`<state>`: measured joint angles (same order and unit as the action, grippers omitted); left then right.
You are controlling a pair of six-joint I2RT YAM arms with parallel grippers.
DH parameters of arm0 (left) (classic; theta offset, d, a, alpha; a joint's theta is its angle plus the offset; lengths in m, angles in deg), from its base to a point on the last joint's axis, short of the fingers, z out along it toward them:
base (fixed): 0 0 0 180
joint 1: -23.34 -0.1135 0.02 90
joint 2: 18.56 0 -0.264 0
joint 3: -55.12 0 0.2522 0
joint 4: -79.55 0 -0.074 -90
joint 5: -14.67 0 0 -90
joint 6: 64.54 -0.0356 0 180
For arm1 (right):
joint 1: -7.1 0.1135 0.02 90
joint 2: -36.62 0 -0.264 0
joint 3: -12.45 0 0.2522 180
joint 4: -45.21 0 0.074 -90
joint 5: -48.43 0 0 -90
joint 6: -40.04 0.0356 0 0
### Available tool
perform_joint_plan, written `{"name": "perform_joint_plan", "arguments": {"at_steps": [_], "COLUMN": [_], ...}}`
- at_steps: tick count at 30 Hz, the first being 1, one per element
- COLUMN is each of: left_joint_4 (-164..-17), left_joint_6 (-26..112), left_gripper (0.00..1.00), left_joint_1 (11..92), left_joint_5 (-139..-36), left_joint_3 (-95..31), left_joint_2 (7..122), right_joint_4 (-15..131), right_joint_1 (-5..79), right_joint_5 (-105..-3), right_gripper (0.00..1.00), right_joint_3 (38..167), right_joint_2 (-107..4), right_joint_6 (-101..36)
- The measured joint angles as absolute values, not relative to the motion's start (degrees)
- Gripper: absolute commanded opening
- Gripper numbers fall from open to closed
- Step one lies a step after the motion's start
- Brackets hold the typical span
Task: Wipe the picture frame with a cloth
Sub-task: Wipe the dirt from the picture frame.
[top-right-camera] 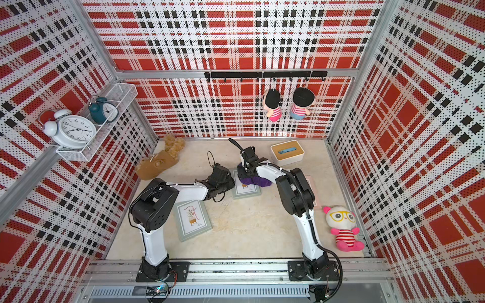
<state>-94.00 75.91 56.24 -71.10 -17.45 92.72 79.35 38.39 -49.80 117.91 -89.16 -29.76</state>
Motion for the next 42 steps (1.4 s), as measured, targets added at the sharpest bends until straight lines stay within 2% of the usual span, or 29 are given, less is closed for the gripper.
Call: {"name": "perform_joint_plan", "arguments": {"at_steps": [7,10,15,18,28,31,37,42], "left_joint_4": [-94.7,-94.9,-94.83,-94.5,-96.01,-96.43,-97.04,-97.8], "left_joint_6": [77.09,77.09,77.03,76.55,76.52,76.5,76.37,76.2], "left_gripper": [0.25,0.25,0.23,0.2,0.19,0.19,0.17,0.17], "left_joint_1": [56.16,56.27,56.24,56.24,56.24,56.24,56.24,56.24], "left_joint_5": [-71.86,-71.99,-72.1,-72.06,-71.82,-71.84,-71.82,-71.67], "left_joint_3": [-17.38,-17.38,-17.38,-17.38,-16.53,-16.38,-16.16,-16.14], "left_joint_2": [92.81,92.94,92.94,92.94,92.92,92.94,92.96,93.2], "right_joint_4": [73.74,76.08,79.88,79.99,72.84,75.66,81.47,80.43], "right_joint_1": [38.72,38.83,38.83,38.83,38.87,39.18,39.24,39.35], "right_joint_5": [-50.78,-50.3,-49.9,-49.95,-48.88,-47.37,-44.83,-43.87], "right_gripper": [0.0,0.0,0.0,0.0,0.0,0.0,0.0,0.0], "right_joint_3": [98.11,99.88,114.15,117.3,97.96,101.15,122.28,120.6], "right_joint_2": [-75.93,-76.66,-85.88,-88.09,-76.09,-77.57,-90.99,-90.4], "right_joint_6": [-30.83,-31.11,-30.83,-29.8,-29.8,-30.52,-29.97,-29.34]}}
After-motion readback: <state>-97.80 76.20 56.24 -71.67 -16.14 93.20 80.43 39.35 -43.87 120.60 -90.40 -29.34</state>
